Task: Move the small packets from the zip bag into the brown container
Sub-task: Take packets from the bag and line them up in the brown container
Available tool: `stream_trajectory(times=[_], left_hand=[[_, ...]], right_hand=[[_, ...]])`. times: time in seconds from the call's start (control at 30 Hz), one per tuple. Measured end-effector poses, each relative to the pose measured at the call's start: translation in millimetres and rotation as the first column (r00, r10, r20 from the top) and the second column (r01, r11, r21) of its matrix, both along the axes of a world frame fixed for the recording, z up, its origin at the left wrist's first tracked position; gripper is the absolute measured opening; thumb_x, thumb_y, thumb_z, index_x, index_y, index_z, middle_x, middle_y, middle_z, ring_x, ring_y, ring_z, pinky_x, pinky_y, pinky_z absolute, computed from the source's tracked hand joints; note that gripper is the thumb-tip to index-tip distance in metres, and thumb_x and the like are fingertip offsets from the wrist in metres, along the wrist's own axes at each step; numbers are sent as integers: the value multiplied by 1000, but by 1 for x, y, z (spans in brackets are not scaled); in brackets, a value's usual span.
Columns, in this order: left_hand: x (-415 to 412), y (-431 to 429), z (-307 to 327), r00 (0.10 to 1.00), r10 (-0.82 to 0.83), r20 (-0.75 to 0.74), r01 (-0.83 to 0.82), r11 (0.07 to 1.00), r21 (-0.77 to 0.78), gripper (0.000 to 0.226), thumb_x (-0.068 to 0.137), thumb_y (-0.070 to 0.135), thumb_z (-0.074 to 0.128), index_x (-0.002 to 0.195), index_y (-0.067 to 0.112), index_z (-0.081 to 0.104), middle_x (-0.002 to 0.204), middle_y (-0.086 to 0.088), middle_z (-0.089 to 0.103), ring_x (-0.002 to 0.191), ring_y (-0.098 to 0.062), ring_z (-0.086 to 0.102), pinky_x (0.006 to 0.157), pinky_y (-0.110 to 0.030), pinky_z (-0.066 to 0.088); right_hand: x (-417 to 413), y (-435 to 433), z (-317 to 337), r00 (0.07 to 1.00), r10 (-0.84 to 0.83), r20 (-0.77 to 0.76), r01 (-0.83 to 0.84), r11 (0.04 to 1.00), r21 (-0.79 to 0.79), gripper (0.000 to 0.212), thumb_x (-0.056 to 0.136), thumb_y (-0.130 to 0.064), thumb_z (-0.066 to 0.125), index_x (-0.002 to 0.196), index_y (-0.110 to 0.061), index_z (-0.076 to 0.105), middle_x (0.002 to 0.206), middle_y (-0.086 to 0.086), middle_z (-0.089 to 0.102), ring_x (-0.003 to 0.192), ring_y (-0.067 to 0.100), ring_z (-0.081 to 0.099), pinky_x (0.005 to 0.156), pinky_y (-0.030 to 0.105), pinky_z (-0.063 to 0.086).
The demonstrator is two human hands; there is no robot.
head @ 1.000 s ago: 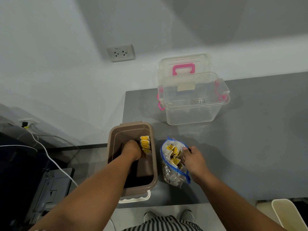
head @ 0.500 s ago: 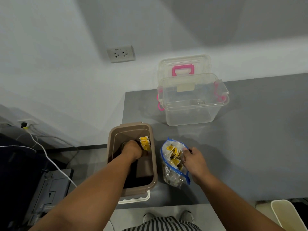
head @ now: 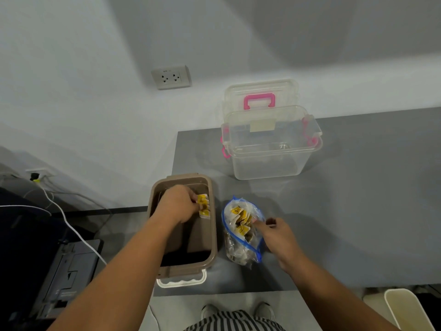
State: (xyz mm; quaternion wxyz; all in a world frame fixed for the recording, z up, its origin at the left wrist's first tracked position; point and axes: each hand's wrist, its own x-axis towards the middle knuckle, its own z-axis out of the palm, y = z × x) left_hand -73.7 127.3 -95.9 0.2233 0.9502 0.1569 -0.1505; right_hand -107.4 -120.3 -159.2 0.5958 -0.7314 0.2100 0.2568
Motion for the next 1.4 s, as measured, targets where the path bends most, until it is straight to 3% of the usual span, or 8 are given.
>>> stream_trajectory(times=[0.13, 0.23, 0.57, 0.67, 0.9, 1.07, 1.23, 1.4], left_hand=[[-10, -27, 37, 985, 31, 169, 12, 970, -245, 13, 87, 21, 75, 94, 25, 65, 85, 7, 69, 81, -6, 65, 85, -27, 53], [-15, -58, 46, 964, -116, 238, 182, 943, -278, 14, 89, 21, 74, 98, 29, 67, 84, 7, 68, 76, 0, 63, 74, -14, 50], [-11, -127, -3, 808, -587, -41, 578, 780, 240, 20, 93, 18, 57, 103, 30, 69, 102, 2, 67, 90, -19, 64, 77, -31, 54], [-16, -136, -6, 811, -577, -96, 578, 763, 290, 24, 91, 16, 59, 108, 30, 68, 103, -2, 63, 83, -21, 56, 73, -31, 49], [-27, -144, -18, 888, -458, -43, 457, 868, 197, 29, 87, 26, 71, 113, 17, 62, 105, -7, 66, 91, -24, 64, 82, -34, 55], [-26, -144, -26, 899, -436, 27, 432, 896, 101, 52, 82, 38, 78, 128, 25, 58, 117, -2, 62, 101, -20, 62, 92, -34, 53], [-25, -141, -26, 894, -428, 132, 430, 903, 14, 33, 90, 29, 70, 122, 26, 68, 110, -1, 65, 98, -20, 65, 91, -35, 53], [-23, -141, -26, 780, -611, 136, 602, 791, 104, 24, 93, 29, 65, 116, 30, 71, 117, 3, 61, 104, -17, 60, 92, -34, 50]], right_hand=[[-5, -1, 5, 993, 82, -81, -80, 997, 21, 33, 91, -35, 73, 110, -13, 56, 103, 11, 68, 85, 21, 69, 54, 25, 52], [-4, -1, 4, 989, 68, -128, -57, 994, 92, 20, 93, -17, 70, 110, -8, 62, 99, 15, 70, 80, 25, 69, 51, 30, 54], [2, -29, 1, 999, 47, -27, -45, 997, 57, 32, 89, 15, 43, 100, -9, 60, 99, 20, 66, 78, 31, 65, 53, 35, 54], [7, -36, 2, 996, -89, -30, 92, 988, 126, 33, 86, 20, 40, 94, -6, 59, 89, 18, 66, 70, 28, 61, 43, 26, 46], [36, -47, -9, 929, -340, -144, 367, 889, 273, 31, 88, 22, 41, 88, -3, 59, 82, 19, 64, 65, 26, 61, 53, 31, 51], [40, -46, -12, 926, -322, -197, 364, 901, 235, 35, 92, 17, 34, 79, -2, 60, 73, 15, 61, 57, 23, 56, 45, 27, 51], [38, -39, -8, 937, -293, -191, 335, 907, 255, 28, 83, 13, 42, 65, 1, 60, 62, 15, 58, 53, 25, 54, 58, 33, 49], [37, -33, -2, 953, -258, -162, 295, 915, 277, 23, 81, 11, 47, 66, 6, 63, 67, 21, 62, 57, 30, 58, 66, 40, 50]])
